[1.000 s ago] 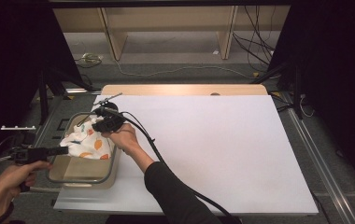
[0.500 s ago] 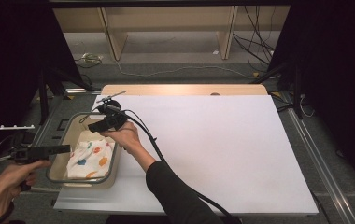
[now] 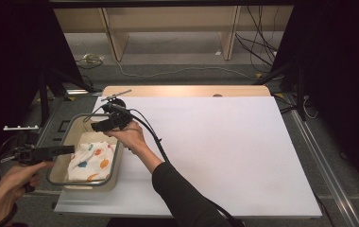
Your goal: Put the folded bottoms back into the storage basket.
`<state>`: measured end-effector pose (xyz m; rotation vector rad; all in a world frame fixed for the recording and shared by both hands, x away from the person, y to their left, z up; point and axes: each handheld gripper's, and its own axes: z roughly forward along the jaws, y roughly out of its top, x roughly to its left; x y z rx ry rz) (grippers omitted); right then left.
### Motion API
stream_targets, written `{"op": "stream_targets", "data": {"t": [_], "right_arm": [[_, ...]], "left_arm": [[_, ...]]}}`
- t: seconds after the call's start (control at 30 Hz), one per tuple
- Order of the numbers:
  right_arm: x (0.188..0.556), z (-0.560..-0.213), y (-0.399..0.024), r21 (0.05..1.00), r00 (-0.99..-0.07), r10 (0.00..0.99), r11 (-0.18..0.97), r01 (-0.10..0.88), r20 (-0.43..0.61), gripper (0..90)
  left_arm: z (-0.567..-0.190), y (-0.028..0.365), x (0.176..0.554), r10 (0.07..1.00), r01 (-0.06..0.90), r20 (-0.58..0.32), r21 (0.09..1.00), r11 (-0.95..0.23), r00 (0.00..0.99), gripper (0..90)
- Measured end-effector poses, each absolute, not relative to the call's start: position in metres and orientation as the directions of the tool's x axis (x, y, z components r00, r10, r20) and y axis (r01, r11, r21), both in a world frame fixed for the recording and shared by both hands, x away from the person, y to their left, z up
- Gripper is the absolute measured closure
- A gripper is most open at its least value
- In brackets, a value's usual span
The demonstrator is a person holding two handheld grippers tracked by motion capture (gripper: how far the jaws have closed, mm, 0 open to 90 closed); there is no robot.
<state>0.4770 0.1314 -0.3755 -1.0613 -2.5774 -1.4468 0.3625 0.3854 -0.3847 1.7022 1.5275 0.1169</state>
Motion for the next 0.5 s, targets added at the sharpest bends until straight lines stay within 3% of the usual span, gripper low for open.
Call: {"op": "stream_targets", "data": {"t": [0.5], "right_arm": [[0.478, -0.372, 0.109, 0.766, -0.765, 0.567, 0.331, 0.551, 0.305, 27.3]], "left_arm": [[-0.382, 0.368, 0.367, 0.864, 0.772, -0.42, 0.632, 0.059, 0.278, 32.4]]}}
